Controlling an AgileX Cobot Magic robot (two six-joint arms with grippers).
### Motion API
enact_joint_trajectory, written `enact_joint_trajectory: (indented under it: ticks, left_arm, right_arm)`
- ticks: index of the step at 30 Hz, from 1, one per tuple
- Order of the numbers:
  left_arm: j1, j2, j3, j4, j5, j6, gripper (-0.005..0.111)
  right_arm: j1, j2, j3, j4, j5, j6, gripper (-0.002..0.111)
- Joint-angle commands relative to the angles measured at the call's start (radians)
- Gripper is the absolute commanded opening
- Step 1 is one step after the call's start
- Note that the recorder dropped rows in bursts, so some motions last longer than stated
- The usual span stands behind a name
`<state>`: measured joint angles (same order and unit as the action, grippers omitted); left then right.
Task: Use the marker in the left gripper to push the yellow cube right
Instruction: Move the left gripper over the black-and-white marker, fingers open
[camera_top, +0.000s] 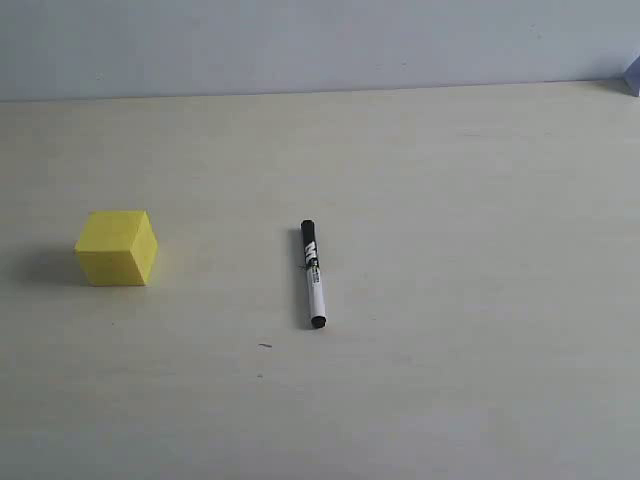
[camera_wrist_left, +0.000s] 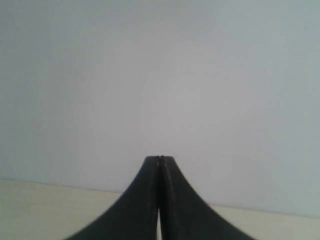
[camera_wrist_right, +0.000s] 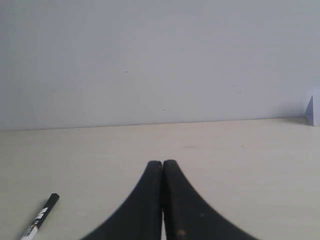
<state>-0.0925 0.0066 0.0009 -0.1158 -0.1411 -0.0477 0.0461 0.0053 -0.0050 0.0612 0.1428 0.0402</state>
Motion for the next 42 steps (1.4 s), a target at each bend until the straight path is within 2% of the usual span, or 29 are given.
enact_joint_trajectory:
  ticks: [1, 3, 8, 10, 12, 14, 20, 24, 29, 32, 34, 38, 42]
  left_arm:
    - [0.001, -0.007, -0.001, -0.003, -0.092, -0.12, 0.0]
    - [0.001, -0.007, -0.001, -0.003, -0.143, -0.195, 0.0]
    - [0.001, -0.007, -0.001, 0.001, -0.349, -0.515, 0.0]
    - [0.001, 0.013, -0.016, 0.001, -0.36, -0.535, 0.0]
    - [0.001, 0.081, -0.082, 0.001, -0.288, -0.533, 0.0]
    - [0.001, 0.195, -0.189, 0.025, -0.159, -0.502, 0.0]
    - [0.001, 0.595, -0.625, 0.245, 0.323, -0.391, 0.0]
    - [-0.029, 0.827, -0.905, 0.236, 0.645, -0.184, 0.0]
    - [-0.083, 1.135, -1.199, 0.232, 1.027, -0.147, 0.0]
    - [-0.131, 1.296, -1.287, 0.195, 1.228, -0.15, 0.0]
    - [-0.165, 1.375, -1.311, 0.138, 1.267, -0.15, 0.0]
    - [-0.293, 1.542, -1.314, 0.027, 1.186, -0.147, 0.001]
    - [-0.416, 1.666, -1.314, -0.006, 1.055, -0.147, 0.015]
  right_arm:
    - [0.001, -0.005, 0.005, 0.0, -0.008, -0.002, 0.0]
    - [0.001, -0.005, 0.005, 0.0, -0.008, -0.002, 0.0]
    - [0.001, -0.005, 0.005, 0.0, -0.008, -0.002, 0.0]
    - [0.001, -0.005, 0.005, 0.0, -0.008, -0.002, 0.0]
    - [0.001, -0.005, 0.005, 0.0, -0.008, -0.002, 0.0]
    - [0.001, -0.005, 0.005, 0.0, -0.008, -0.002, 0.0]
    - [0.001, -0.005, 0.005, 0.0, -0.008, -0.002, 0.0]
    - [0.001, -0.005, 0.005, 0.0, -0.008, -0.002, 0.0]
    - [0.001, -0.005, 0.005, 0.0, -0.008, -0.002, 0.0]
    - [0.001, -0.005, 0.005, 0.0, -0.008, -0.002, 0.0]
    - [0.001, -0.005, 0.005, 0.0, -0.008, -0.002, 0.0]
    - [0.001, -0.005, 0.005, 0.0, -0.008, -0.002, 0.0]
    - [0.001, -0.005, 0.005, 0.0, -0.008, -0.002, 0.0]
